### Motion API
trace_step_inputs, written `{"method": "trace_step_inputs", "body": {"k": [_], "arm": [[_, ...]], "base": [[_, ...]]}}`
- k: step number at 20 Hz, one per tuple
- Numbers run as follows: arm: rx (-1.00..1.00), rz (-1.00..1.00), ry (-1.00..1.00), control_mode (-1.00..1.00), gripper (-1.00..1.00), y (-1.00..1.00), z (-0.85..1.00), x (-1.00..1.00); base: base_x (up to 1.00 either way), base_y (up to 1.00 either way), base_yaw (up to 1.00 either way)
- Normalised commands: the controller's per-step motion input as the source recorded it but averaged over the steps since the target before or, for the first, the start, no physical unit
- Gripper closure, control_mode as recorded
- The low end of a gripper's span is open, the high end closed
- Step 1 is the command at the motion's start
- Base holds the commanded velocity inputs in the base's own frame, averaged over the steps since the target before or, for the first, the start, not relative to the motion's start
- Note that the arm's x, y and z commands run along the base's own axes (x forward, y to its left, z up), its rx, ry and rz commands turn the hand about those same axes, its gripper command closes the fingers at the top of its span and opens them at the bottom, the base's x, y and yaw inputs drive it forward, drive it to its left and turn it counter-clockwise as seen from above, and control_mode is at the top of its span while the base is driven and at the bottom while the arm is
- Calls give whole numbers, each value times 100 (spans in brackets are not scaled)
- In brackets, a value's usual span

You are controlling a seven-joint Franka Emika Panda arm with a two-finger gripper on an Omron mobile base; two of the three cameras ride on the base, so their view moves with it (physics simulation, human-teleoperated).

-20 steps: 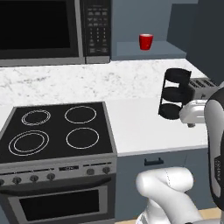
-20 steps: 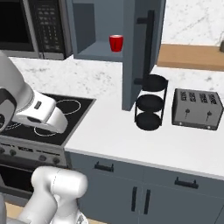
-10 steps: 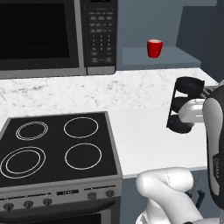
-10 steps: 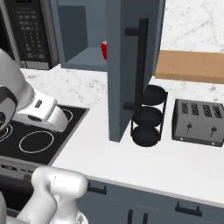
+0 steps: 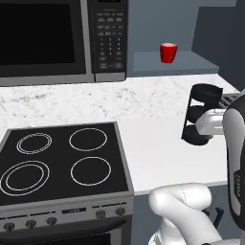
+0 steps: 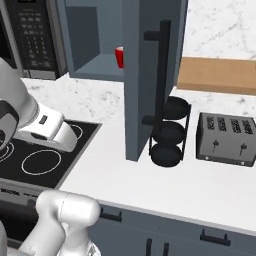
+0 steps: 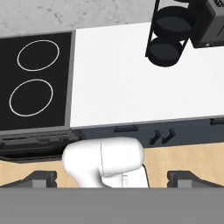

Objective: Gather all objects into one cabinet and sort the glasses and bowls to opposite sides.

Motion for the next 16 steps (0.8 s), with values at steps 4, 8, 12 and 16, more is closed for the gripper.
{"method": "trace_step_inputs", "body": {"k": [4, 8, 12, 16], "arm": [[0, 0, 0, 100, -100, 0, 0, 0], [0, 0, 0, 100, -100, 0, 0, 0], [0, 0, 0, 100, -100, 0, 0, 0], [0, 0, 0, 100, -100, 0, 0, 0]], "base": [[25, 0, -20], [18, 0, -33], [19, 0, -29], [21, 0, -12]]}}
